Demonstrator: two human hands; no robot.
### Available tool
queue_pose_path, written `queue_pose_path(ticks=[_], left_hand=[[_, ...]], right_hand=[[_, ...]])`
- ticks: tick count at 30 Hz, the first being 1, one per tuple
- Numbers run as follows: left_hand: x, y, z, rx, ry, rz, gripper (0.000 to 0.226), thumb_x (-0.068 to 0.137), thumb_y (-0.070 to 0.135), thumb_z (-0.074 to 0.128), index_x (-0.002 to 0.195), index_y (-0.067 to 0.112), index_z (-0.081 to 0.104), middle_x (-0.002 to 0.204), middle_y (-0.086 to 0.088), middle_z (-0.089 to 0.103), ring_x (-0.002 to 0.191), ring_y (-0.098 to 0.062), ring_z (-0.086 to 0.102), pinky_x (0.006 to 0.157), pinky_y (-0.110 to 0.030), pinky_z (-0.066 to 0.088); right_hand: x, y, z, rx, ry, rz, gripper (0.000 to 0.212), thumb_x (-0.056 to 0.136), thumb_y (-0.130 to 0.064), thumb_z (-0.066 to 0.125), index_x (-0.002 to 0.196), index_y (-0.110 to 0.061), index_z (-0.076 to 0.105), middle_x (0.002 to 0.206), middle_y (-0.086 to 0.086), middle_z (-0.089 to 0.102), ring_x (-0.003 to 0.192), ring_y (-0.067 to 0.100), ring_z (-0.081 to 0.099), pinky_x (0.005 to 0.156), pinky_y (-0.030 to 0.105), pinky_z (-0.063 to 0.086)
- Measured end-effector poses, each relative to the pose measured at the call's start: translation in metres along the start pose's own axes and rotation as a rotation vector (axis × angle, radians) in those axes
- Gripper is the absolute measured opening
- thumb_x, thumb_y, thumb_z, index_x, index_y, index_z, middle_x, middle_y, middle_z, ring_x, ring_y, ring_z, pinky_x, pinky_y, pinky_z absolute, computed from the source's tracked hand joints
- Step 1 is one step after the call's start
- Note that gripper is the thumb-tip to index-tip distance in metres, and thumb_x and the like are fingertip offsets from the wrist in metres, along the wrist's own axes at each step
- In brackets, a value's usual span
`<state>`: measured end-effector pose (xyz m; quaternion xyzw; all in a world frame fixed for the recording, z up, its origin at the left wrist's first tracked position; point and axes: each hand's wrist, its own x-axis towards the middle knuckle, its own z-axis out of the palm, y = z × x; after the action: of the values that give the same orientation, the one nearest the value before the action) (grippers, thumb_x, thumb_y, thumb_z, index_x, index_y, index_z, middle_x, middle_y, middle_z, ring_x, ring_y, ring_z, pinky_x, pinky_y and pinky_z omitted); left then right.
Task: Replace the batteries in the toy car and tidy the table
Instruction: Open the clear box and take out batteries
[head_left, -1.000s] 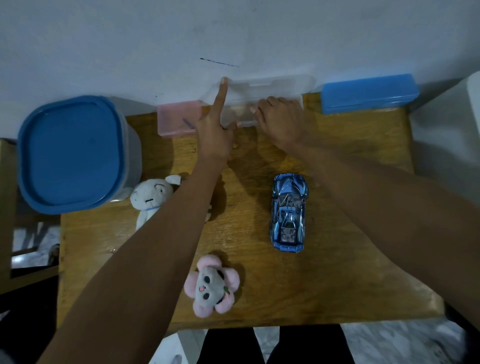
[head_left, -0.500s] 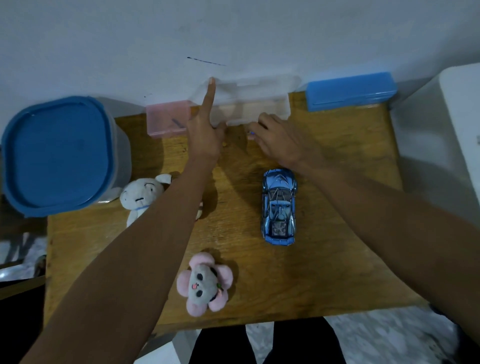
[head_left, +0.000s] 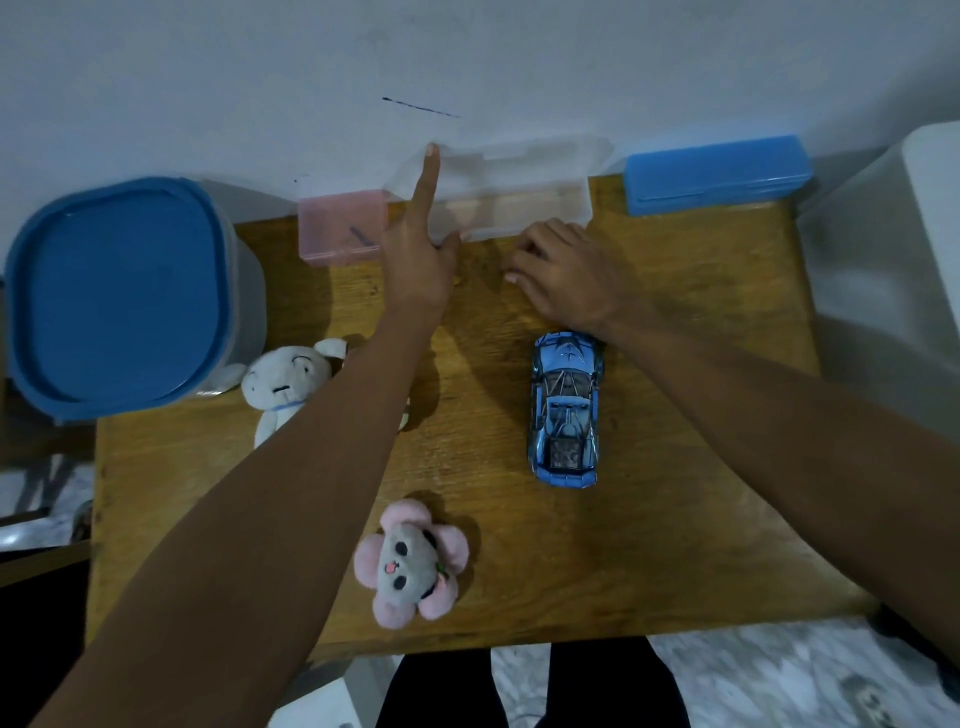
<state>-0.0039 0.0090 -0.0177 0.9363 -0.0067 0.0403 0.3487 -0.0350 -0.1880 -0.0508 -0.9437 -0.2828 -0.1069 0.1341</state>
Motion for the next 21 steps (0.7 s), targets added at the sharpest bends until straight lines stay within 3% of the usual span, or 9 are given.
queue_pose_path(ticks=[13, 17, 21], left_hand=[[-0.005, 0.008, -0.006, -0.043, -0.006, -0.001, 0.085, 0.088, 0.000, 0.071, 0.159, 0.020, 0.028, 0.099, -0.018, 0.069, 0.084, -0.030, 0.065, 0.093, -0.043, 0.014], [-0.007, 0.006, -0.005, -0.097, -0.001, 0.010, 0.083, 0.087, -0.004, 0.068, 0.158, 0.017, 0.031, 0.092, -0.016, 0.066, 0.083, -0.032, 0.064, 0.094, -0.041, 0.019], [-0.011, 0.007, -0.004, -0.131, 0.017, 0.007, 0.080, 0.087, -0.009, 0.063, 0.157, 0.016, 0.034, 0.103, -0.018, 0.068, 0.082, -0.029, 0.065, 0.094, -0.042, 0.017]], right_hand=[[0.014, 0.008, -0.001, -0.043, 0.131, 0.003, 0.022, 0.096, -0.028, 0.061, 0.104, -0.009, 0.068, 0.099, 0.011, 0.061, 0.093, 0.029, 0.055, 0.078, 0.039, 0.043], [0.029, 0.006, -0.016, -0.020, 0.304, 0.277, 0.028, 0.096, -0.028, 0.059, 0.120, -0.014, 0.064, 0.102, 0.010, 0.060, 0.095, 0.029, 0.056, 0.079, 0.040, 0.048], [0.038, 0.012, -0.021, -0.034, 0.352, 0.539, 0.036, 0.096, -0.034, 0.057, 0.128, -0.019, 0.064, 0.104, 0.013, 0.059, 0.095, 0.032, 0.055, 0.076, 0.041, 0.045]])
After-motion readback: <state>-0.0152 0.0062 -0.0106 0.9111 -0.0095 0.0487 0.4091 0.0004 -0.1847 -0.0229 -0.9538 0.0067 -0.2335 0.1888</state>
